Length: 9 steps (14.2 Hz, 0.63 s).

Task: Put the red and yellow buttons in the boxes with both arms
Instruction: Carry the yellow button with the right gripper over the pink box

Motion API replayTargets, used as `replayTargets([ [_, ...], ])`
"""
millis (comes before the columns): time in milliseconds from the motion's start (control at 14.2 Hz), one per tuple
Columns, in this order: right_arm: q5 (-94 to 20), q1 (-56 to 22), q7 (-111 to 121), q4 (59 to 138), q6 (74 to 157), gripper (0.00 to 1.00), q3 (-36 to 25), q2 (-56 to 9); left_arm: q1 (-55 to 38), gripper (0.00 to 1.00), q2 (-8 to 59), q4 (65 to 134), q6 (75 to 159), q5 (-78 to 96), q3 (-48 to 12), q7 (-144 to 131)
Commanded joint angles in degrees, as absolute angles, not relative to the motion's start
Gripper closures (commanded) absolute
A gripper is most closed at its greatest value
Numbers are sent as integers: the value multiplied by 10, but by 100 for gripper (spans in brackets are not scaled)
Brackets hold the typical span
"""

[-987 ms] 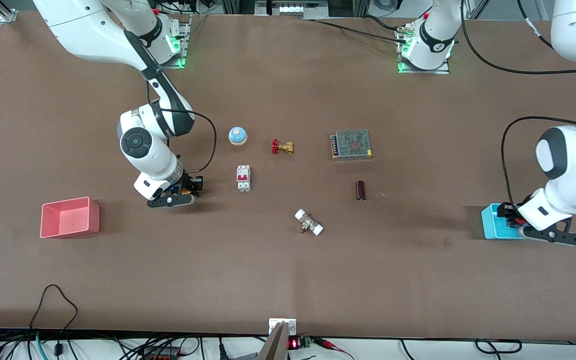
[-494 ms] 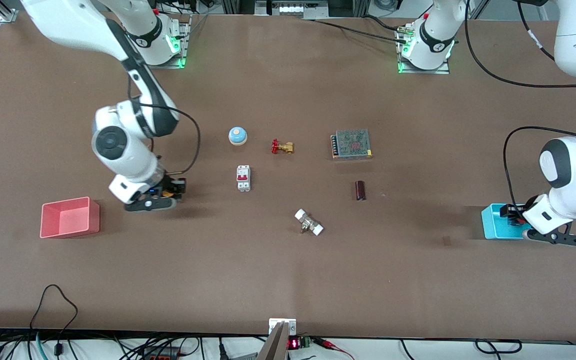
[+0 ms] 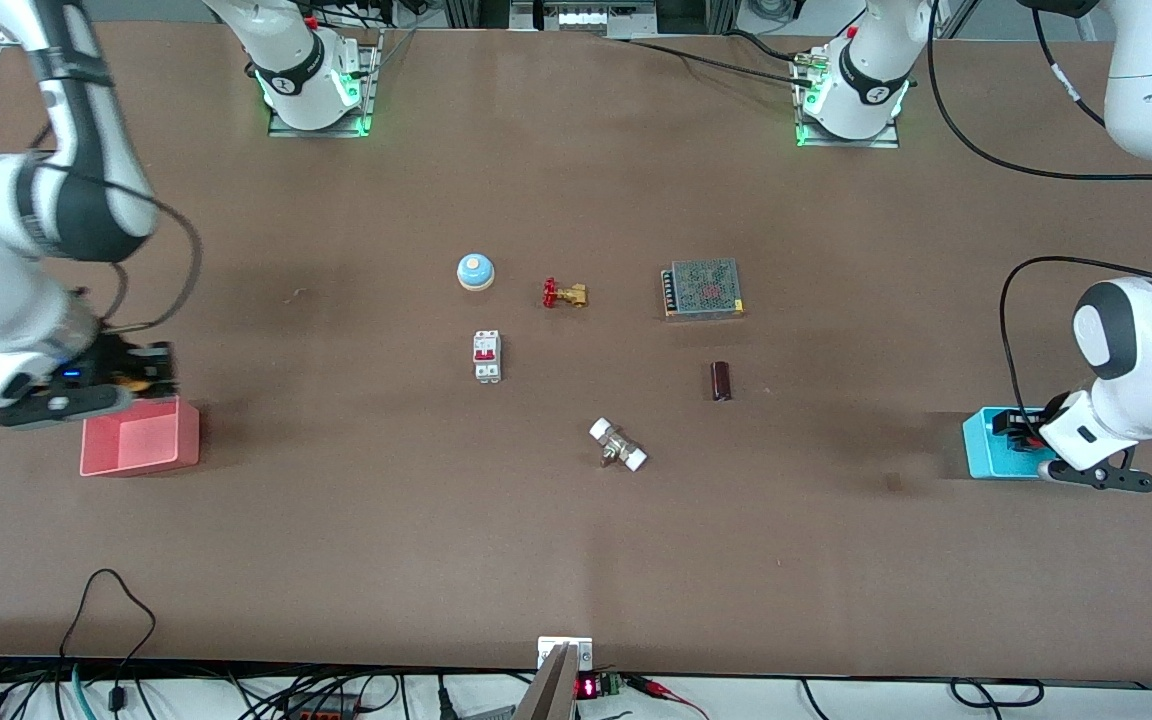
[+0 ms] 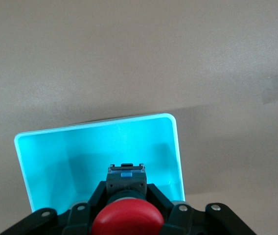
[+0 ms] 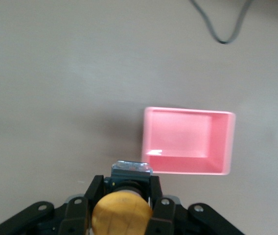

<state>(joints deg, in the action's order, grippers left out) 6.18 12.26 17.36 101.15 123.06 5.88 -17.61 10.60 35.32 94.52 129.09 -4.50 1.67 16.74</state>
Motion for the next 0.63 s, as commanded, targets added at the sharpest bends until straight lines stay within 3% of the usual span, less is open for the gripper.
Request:
replayTargets([
  [0, 12, 150, 255, 947, 1227, 73, 41, -248, 111, 91, 359, 932, 1285, -38, 12, 178],
  [564, -24, 161, 343, 913, 1354, 73, 28, -354, 111, 91, 359, 936, 1285, -38, 11, 178],
])
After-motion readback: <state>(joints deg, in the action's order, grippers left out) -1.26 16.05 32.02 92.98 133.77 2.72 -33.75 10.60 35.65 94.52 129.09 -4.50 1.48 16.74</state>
